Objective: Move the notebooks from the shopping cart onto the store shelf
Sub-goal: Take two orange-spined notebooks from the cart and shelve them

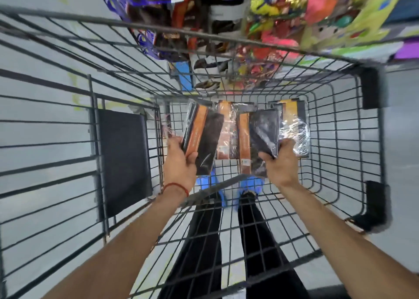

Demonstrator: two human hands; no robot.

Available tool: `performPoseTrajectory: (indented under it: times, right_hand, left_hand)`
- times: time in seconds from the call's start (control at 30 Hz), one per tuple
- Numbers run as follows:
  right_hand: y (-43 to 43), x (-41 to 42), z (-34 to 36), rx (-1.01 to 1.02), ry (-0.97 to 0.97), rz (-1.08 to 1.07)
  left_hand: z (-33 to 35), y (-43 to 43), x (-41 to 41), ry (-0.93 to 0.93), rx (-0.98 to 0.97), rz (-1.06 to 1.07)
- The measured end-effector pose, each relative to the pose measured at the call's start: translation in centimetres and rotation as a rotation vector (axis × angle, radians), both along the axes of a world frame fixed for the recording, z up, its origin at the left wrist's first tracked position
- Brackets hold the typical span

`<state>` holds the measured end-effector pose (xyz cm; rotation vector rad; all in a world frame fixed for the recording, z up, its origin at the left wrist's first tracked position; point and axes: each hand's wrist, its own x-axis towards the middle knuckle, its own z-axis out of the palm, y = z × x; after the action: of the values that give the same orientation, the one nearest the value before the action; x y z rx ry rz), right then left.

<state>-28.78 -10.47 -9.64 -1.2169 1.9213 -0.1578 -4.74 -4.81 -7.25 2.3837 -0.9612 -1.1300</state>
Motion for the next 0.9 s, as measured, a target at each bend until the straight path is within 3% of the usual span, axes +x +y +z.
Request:
performPoseTrajectory:
  times: [0.2, 0.37, 0.5, 0.9]
  right_hand:
    - [1.2, -2.7, 8.1, -0.143, -0.068, -0.049]
    - [2.5, -6.2, 13.0, -0.143, -0.168, -0.083]
    - [2.8, -9.9, 17.2, -0.254, -0.205, -0.081]
    - [4.3, -28.8, 23.6, -0.322, -0.412, -0.082]
  left_hand:
    - [5.1, -0.7, -2.6, 0.010, -0.003, -0.020]
    - [10.5, -0.9, -6.3, 0.019, -0.090, -0.029]
    - [14.0, -1.2, -10.8, 0.023, -0.181, -0.026]
    - [23.2, -1.2, -29.8, 0.014, -0.394, -0.085]
